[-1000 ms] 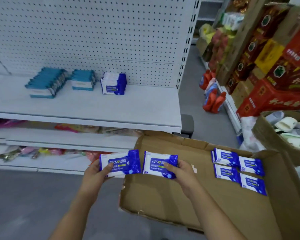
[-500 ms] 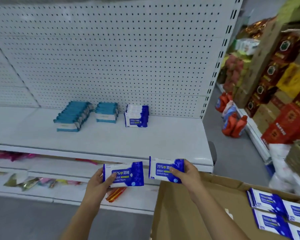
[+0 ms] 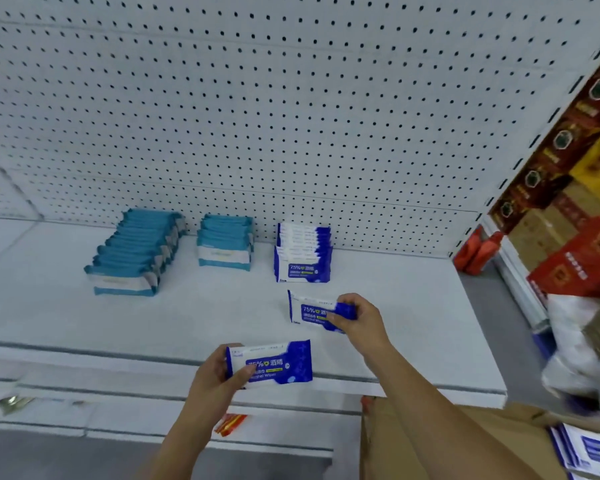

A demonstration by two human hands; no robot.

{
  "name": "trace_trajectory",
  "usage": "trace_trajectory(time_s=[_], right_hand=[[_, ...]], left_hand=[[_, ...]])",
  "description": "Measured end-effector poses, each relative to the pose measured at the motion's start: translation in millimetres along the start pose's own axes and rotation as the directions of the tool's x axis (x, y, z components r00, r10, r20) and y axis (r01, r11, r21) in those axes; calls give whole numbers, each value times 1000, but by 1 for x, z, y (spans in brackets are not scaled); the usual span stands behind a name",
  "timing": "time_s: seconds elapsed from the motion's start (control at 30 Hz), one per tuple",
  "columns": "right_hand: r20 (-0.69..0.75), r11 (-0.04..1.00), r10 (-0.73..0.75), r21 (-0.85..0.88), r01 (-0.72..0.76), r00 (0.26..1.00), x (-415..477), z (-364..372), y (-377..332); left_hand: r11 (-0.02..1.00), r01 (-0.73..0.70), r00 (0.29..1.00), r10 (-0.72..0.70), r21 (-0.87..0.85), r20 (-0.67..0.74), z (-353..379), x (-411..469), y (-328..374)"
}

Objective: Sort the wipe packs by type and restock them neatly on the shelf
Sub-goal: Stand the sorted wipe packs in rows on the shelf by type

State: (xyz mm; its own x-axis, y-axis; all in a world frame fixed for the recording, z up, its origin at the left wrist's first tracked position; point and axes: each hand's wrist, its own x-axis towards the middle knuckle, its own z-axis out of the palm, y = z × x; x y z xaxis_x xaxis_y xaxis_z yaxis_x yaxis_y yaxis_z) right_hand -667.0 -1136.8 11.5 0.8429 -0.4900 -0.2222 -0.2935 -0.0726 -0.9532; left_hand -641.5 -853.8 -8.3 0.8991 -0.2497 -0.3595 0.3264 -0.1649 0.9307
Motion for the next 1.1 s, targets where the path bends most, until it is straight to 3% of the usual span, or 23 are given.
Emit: trace_trajectory(time_s=[0.17,0.3,0.5,0.7,0.87,0.93,1.03,1.1], right_hand=[[-87,993,-11,-115,1,996,64,32,-6],[-293,952,-123,-306,28,948,95,44,-2],[-357,974,-97,-228,14,929,111,58,1],[-315,968,-137,-243,59,939,117,67,2],[-213,988,-129,-112,106,968,116,62,2],[-224,993,-69,79,88,972,118,60,5],[-219,918,93,397,1,971,119,57,10],[-136,956,103,287,-61,985,116,58,18]], left_hand=[[1000,3,997,-5,26,74,-25,62,11],[996,-50,991,40,79,129,-23,103,25],[989,-135,969,120,55,217,10,150,26],[964,-232,961,207,129,184,38,195,32],[921,-297,952,267,253,148,53,220,37],[906,-348,935,317,243,157,59,225,40],[898,-376,925,349,227,151,67,228,41],[913,-347,937,327,216,120,71,226,40]])
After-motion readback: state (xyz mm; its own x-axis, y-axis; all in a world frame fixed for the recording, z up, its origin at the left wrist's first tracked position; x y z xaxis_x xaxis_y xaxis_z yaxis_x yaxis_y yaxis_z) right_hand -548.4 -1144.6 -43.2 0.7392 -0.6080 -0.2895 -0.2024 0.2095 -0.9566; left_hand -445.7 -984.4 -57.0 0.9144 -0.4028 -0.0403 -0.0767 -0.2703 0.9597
